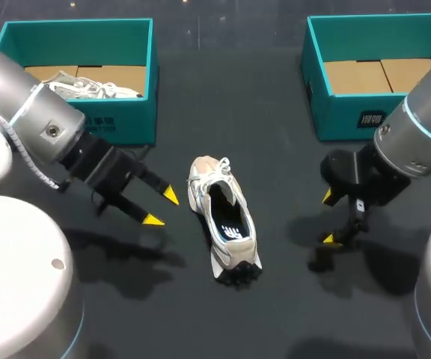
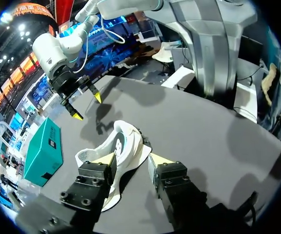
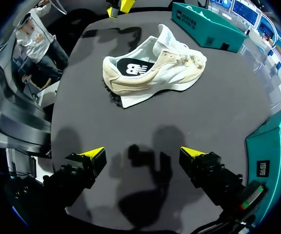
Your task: Take the shoe out of the shoebox, open the shoe tongue, remove and reinsert the insole, then place the shoe into the shoebox
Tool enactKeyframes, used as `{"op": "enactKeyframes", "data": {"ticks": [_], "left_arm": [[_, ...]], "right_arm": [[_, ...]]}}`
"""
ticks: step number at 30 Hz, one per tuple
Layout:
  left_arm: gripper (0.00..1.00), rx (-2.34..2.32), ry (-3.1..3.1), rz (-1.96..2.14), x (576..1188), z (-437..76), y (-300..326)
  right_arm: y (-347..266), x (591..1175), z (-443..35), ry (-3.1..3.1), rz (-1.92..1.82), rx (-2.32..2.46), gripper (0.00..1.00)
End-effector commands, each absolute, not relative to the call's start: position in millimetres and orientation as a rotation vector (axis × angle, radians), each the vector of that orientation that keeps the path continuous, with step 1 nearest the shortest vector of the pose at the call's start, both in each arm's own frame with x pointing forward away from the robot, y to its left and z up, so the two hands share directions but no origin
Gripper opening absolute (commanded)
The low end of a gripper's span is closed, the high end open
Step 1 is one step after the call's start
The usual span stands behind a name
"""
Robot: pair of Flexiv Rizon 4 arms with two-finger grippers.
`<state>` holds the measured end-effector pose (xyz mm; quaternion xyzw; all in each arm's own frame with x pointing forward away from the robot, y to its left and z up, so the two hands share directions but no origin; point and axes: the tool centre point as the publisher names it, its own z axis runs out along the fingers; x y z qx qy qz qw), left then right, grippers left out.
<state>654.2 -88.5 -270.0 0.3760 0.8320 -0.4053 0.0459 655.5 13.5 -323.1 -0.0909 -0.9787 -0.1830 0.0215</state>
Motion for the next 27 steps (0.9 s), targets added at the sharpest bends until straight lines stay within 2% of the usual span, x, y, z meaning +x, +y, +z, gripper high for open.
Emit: {"op": "enactKeyframes", "data": {"ticks": [1,2,3,6,21,27], "left_arm": [[0.34,1.25,2.574,-1.213,654,-255,-76],[0.19,1.273,2.575,-1.21,654,-253,-74],[0.0,1.324,2.579,-1.194,654,-250,-72],[0.0,1.624,2.579,-1.04,654,-243,-62],[0.0,1.624,2.579,-1.04,654,-243,-62],[0.0,1.797,2.504,-0.999,659,-241,-70]], "right_arm": [[-2,646,-309,-3.037,-0.549,-0.287,1.0],[-2,646,-309,-3.037,-0.549,-0.287,1.0],[-2,646,-309,-3.037,-0.549,-0.287,1.0],[-2,646,-309,-3.037,-0.549,-0.287,1.0],[-2,646,-309,-3.037,-0.549,-0.287,1.0],[-7,645,-306,-3.042,-0.569,-0.306,1.0]]}}
